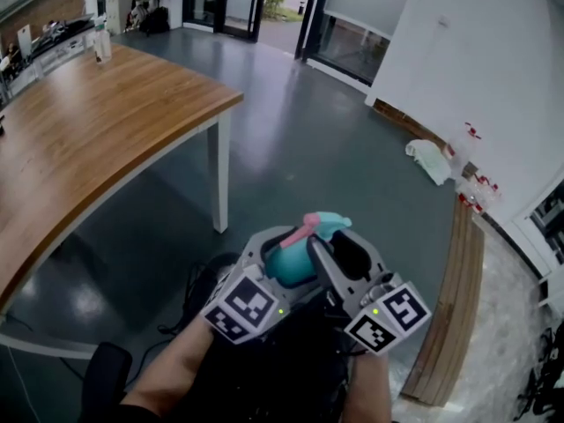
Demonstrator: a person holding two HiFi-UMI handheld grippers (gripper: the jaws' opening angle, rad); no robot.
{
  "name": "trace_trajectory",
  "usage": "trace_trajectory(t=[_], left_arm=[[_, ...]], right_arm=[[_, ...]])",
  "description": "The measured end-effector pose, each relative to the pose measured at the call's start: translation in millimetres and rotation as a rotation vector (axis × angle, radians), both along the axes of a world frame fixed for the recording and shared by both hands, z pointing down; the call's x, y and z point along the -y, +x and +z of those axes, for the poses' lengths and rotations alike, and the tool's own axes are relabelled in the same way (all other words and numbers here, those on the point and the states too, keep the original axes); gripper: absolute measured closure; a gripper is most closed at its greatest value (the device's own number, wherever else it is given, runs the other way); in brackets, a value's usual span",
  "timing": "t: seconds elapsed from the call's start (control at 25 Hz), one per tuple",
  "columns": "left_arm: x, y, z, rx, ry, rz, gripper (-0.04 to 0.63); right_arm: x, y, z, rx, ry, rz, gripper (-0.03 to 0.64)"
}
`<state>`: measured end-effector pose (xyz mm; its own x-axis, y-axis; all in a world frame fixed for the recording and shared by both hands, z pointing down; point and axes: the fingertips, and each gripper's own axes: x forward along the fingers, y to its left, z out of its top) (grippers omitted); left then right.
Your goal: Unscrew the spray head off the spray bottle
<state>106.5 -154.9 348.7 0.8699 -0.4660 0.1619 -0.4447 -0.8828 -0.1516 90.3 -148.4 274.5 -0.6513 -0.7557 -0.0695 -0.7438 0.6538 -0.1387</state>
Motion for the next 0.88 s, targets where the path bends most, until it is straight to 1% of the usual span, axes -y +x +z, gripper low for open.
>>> trace_trajectory(t=[0.12,0.36,0.44,0.48,0.6,0.68,0.76,0.88], left_arm=[[-8,0,-6,-0.045,-0.035,0.119,0.196],[-42,-3,-16,-0.089,-0.083,0.344,0.196],[-50,-4,-15,-0.094,-0.093,0.398,0.196],[-52,-4,-15,-0.094,-0.097,0.412,0.196],[-52,-5,-12,-0.093,-0.101,0.413,0.196],[-46,-5,-14,-0.107,-0.106,0.376,0.196],[-35,-6,-14,-0.12,-0.102,0.307,0.196],[-16,-8,-11,-0.12,-0.095,0.171,0.196]], right_arm=[[-3,0,-3,0.028,0.002,-0.092,0.472],[-32,-6,-12,0.057,0.037,-0.34,0.476],[-39,-8,-13,0.06,0.05,-0.39,0.476],[-41,-9,-12,0.059,0.054,-0.405,0.476],[-40,-10,-10,0.061,0.048,-0.406,0.476],[-34,-8,-10,0.07,0.033,-0.364,0.476],[-24,-6,-9,0.067,0.017,-0.292,0.472],[-15,-6,-6,0.04,0.007,-0.208,0.461]])
